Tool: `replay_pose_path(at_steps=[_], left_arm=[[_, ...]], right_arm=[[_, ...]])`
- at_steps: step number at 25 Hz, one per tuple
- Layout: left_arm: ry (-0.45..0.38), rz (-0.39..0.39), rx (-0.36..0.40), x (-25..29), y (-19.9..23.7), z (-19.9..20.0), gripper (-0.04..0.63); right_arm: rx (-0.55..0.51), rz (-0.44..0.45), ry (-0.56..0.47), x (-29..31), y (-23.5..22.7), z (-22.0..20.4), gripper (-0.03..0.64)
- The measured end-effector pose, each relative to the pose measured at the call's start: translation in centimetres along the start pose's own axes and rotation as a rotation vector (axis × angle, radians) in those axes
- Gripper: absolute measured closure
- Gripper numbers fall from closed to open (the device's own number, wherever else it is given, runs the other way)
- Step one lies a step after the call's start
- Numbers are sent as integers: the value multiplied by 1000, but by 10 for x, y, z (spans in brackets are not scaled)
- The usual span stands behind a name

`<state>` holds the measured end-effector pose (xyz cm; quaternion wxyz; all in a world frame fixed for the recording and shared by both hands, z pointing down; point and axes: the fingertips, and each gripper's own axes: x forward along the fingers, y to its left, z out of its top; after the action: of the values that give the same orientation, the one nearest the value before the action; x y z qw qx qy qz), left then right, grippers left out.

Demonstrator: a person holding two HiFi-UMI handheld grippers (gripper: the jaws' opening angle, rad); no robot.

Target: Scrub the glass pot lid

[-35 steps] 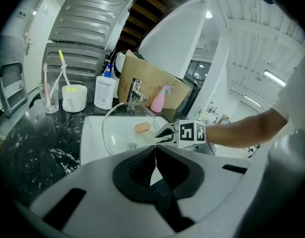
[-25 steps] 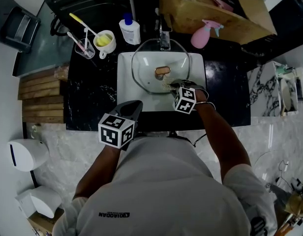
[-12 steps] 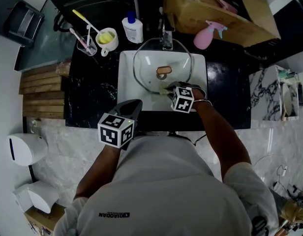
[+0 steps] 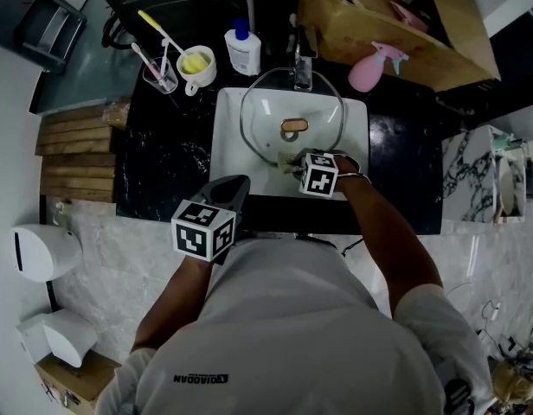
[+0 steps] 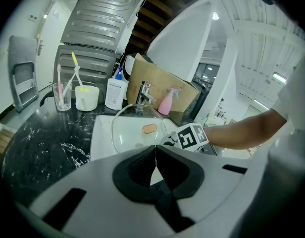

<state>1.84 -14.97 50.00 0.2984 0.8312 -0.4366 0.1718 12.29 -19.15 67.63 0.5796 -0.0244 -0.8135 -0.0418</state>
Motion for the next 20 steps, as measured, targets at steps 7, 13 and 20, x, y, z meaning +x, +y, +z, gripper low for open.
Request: replay_pose_path(at_steps=[7,13,20], left_arm=[[0,-35,5,4,3,5,580],[11,-88,26,6,8,8,580],[27,-161,69,-1,18,11,580]], right_arm=[[12,45,4,2,6,8,526],[44,-1,10,-12,-1,12,528],[315,-276,-174,-71,-13,47,528]])
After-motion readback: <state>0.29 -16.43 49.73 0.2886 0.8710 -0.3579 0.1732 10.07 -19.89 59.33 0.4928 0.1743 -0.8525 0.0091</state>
